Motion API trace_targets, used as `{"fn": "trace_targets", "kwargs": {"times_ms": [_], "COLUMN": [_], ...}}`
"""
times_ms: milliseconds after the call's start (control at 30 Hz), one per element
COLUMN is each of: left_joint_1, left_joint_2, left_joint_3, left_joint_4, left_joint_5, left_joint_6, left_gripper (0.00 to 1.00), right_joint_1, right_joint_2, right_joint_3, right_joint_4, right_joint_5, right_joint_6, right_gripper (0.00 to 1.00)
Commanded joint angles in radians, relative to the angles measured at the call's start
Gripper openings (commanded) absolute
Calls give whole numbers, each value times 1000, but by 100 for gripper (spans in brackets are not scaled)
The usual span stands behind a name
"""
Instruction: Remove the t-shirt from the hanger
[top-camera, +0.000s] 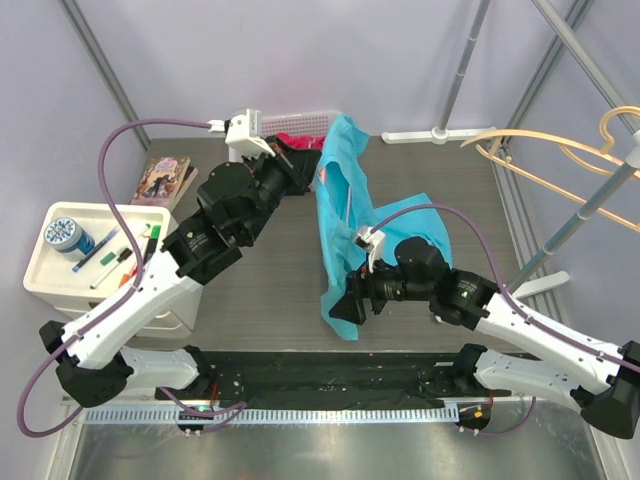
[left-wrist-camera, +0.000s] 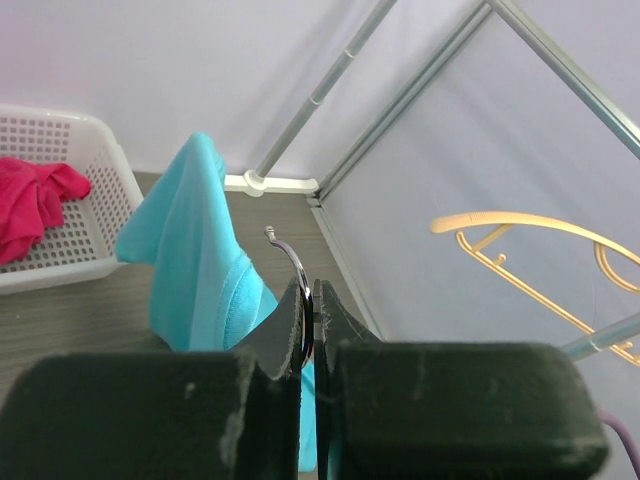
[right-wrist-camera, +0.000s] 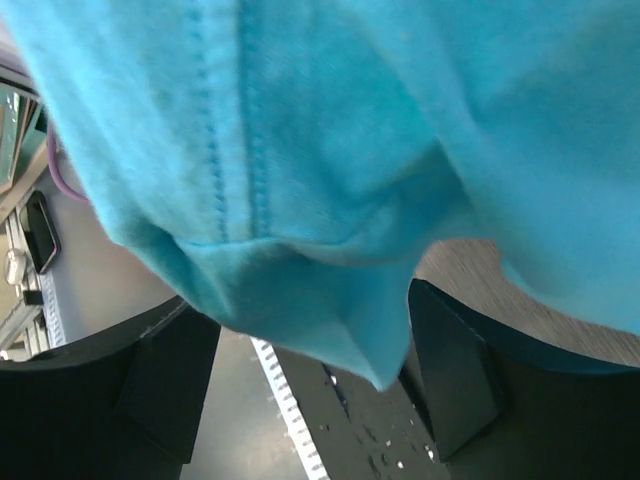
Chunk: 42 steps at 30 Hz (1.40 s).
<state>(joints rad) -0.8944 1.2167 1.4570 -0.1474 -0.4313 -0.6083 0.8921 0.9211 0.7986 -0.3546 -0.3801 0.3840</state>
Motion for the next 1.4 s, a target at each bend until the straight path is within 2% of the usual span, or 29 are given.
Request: {"fn": "trace_targets", "kwargs": {"times_ms": [0,100,133,200,267,367,400,567,667,833,867,933,1000,1067,1100,1367], "left_joint_1": [3,3,3,5,5,17,21,43,64,140,141,141,141,141,143,141], "left_joint_2": [-3,-5,-5,0,4,20,27,49,49,-2,-11,-13,-16,-25,-29,-23], "left_joint_3": [45,31,26,23,29,45,49,77,33,-127,-160,-165,-168,-184,-187,-152], "left_joint_4": [143,170,177,189,196,209,210,216,297,472,498,510,497,497,497,482], "left_joint_5": [-64,-69,-72,-92,-109,-103,-103,-106,-135,-198,-189,-163,-129,-115,-116,-139], "left_joint_6": [7,1,1,7,27,41,44,64,91,-77,-83,-108,-131,-151,-151,-133], "left_gripper": [0,0,0,0,0,0,0,0,0,0,0,0,0,0,0,0], "right_joint_1": [27,33,36,39,42,48,50,51,53,51,51,51,51,51,51,53], "right_joint_2": [-27,-39,-39,-39,-36,-50,-57,-125,-171,-215,-217,-215,-212,-196,-189,-191], "right_joint_3": [-10,-39,-44,-50,-64,-93,-99,-139,-159,-208,-223,-237,-257,-265,-262,-266], "right_joint_4": [144,190,193,192,190,193,194,189,184,169,172,181,219,264,270,289], "right_joint_5": [69,95,99,90,78,81,86,87,52,23,24,49,70,57,56,32], "right_joint_6": [21,42,49,64,75,91,99,145,164,147,147,151,168,170,171,181], "right_gripper": [76,60,46,33,31,11,1,1,1,1,3,23,30,15,1,1]}}
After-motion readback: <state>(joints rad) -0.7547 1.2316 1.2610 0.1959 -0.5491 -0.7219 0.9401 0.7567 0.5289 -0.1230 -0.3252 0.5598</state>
